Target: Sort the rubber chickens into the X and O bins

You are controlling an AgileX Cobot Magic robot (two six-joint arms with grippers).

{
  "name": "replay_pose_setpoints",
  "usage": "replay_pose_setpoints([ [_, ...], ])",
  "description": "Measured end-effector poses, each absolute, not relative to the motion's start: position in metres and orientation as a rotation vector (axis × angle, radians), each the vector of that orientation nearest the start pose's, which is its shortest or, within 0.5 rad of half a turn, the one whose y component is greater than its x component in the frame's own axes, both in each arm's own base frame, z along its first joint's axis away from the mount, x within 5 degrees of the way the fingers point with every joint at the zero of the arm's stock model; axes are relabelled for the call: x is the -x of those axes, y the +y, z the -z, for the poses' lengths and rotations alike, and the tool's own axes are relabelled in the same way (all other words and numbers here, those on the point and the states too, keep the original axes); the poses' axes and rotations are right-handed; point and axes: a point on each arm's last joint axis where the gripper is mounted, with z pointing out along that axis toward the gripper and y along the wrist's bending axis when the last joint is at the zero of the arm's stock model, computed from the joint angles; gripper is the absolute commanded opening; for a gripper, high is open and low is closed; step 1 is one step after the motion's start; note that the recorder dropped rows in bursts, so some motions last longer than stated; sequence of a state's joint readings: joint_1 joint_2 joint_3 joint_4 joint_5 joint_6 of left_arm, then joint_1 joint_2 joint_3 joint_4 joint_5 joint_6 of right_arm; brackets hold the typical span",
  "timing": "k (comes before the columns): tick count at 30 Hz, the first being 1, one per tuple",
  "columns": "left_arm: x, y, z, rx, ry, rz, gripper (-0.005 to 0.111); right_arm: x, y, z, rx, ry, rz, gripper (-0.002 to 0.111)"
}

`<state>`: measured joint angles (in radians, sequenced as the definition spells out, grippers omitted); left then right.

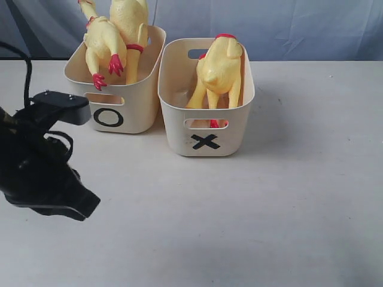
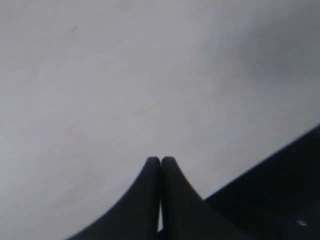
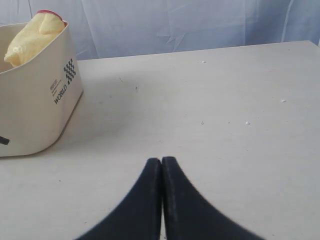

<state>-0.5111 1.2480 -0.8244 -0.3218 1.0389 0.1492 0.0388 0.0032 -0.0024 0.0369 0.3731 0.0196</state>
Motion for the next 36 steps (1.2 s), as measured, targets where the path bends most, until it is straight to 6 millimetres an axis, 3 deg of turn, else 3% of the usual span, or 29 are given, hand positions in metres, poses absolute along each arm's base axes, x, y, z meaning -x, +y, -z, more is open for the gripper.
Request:
replay_pose_setpoints([
  [3,-0.162,-0.133,-0.27,-0.776,2.768,0.702,0.0,-0.053,0.003,-0.18,-0.005,1.858,-0.077,0.0],
  [6,-0.156,-0.137,-0.279,-0.753,2.712,0.814,0.0,-0.053,0.003,-0.18,-0.005,1.858,-0.077,0.0],
  [13,-0.155,-0.137,-0.284,-0.751,2.673,0.826,0.0,-0.053,0.003,-0.18,-0.005,1.858,-0.077,0.0],
  [16,-0.152,-0.132,-0.291,-0.765,2.609,0.771,0.0,-0.053,0.003,-0.18,-0.005,1.858,-0.077,0.0],
  [21,-0.139,-0.105,-0.315,-0.787,2.435,0.572,0.0,-0.053,0.003,-0.18,-0.005,1.858,-0.077,0.0],
  [29,-0.097,-0.052,-0.353,-0.67,2.162,0.276,0.0,-0.053,0.003,-0.18,-0.005,1.858,-0.077,0.0],
  [36,-0.058,-0.022,-0.369,-0.547,1.994,0.082,0.0,-0.053,0.003,-0.18,-0.005,1.858,-0.077,0.0],
])
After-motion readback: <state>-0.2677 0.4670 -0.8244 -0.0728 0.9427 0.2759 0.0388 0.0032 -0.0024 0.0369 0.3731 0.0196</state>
